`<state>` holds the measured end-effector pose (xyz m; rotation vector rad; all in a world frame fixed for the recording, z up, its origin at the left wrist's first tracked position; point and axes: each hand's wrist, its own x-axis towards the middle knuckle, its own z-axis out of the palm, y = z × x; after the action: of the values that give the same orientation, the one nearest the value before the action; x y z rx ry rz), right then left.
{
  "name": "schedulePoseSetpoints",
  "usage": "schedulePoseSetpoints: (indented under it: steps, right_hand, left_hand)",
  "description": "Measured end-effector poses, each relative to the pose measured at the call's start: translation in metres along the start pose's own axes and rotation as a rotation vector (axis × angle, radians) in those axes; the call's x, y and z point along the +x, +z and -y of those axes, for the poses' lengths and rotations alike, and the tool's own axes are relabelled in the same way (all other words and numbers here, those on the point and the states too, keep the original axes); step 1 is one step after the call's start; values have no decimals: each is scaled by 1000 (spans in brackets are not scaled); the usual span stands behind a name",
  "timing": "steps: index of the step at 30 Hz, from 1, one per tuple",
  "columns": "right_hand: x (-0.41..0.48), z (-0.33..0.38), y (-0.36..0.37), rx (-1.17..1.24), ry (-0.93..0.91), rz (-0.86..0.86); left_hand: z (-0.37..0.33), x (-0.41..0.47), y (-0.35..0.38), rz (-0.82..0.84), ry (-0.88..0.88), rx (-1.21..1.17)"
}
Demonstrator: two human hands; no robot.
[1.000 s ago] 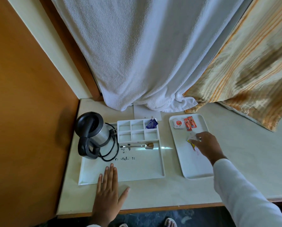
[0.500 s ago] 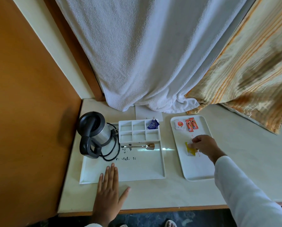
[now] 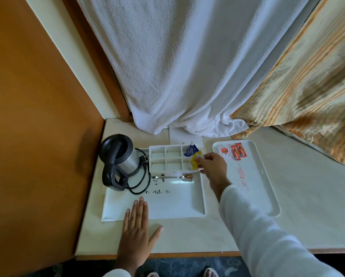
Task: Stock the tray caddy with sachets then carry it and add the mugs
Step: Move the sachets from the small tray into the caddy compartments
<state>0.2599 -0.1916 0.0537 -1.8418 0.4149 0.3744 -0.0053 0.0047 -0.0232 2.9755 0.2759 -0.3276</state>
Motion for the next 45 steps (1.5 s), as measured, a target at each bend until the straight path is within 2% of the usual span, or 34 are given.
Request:
schedulePoseSetpoints:
  steps: [6, 18, 22, 27, 31, 36, 41, 45]
  right_hand:
    - [-2, -16, 18, -121, 0, -90]
    - [-17, -16, 18, -254, -196, -162]
    - [-22, -19, 20, -353, -272, -116]
    - [-3, -23, -5, -309, -206, -263]
    - [36, -20, -47, -414, -194, -340]
    - [68, -9, -64, -447, -2, -268]
    - [81, -3, -58, -518, 12, -240]
    - [81, -4, -54, -414, 25, -246]
  left_hand:
    - [-1, -1, -1, -16, 9, -11]
    - [-1, -1, -3, -21, 9, -32]
    - [0, -1, -1, -16, 6, -30]
    - [1, 0, 2, -22, 7, -30]
    - [0, -1, 2, -34, 8, -22]
    - [-2, -2, -1, -44, 5, -25]
    - [-2, -2, -2, -49, 4, -21]
    - [-2, -1, 0, -53, 5, -25]
